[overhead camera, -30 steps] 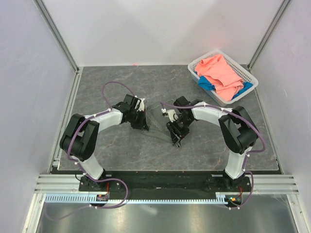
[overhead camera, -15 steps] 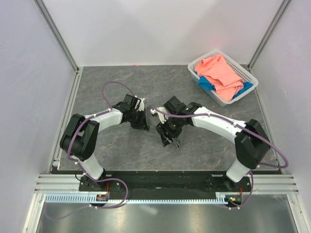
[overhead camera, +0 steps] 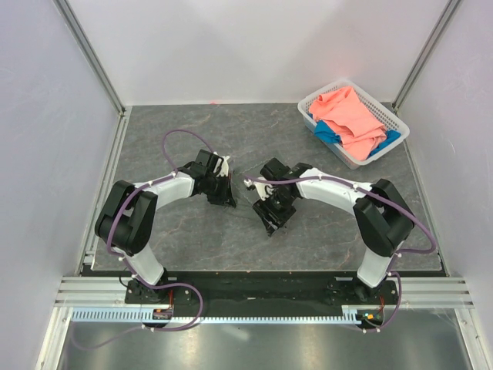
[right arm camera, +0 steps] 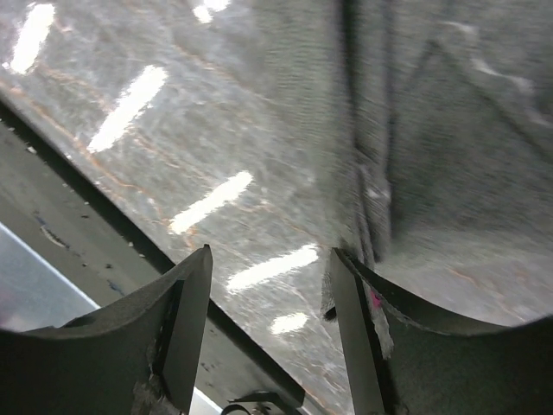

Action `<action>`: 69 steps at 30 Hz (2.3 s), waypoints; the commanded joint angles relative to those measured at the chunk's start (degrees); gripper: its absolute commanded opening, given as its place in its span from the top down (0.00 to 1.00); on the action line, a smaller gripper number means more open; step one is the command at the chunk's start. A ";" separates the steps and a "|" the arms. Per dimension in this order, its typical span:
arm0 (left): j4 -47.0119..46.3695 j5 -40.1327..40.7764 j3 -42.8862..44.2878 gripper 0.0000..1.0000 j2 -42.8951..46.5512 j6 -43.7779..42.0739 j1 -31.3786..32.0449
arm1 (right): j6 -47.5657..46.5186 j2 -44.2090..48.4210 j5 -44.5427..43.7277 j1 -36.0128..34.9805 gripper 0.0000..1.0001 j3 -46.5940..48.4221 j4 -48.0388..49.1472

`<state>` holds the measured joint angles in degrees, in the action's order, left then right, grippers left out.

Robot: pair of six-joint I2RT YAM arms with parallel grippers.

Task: Fold the napkin, place the utensils inside, and roll it up
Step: Roll the napkin with the utensil

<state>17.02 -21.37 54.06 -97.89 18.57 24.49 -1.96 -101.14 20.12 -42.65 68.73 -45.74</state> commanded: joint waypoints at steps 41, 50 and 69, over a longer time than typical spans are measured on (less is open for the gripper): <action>4.69 0.71 0.43 0.98 -4.68 -1.52 -0.32 | 8.72 -3.08 -3.95 -3.40 0.69 9.49 18.58; 4.78 0.89 0.43 0.98 -4.86 -1.52 -0.32 | 7.76 -7.49 -7.37 -3.31 0.71 10.20 18.66; 4.17 1.94 2.36 0.73 -0.38 0.15 -0.32 | 6.88 -11.62 -8.78 -0.50 0.74 6.16 21.39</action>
<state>18.76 -23.55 55.86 -99.68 18.61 23.88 5.58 -110.93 12.27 -44.14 76.36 -26.09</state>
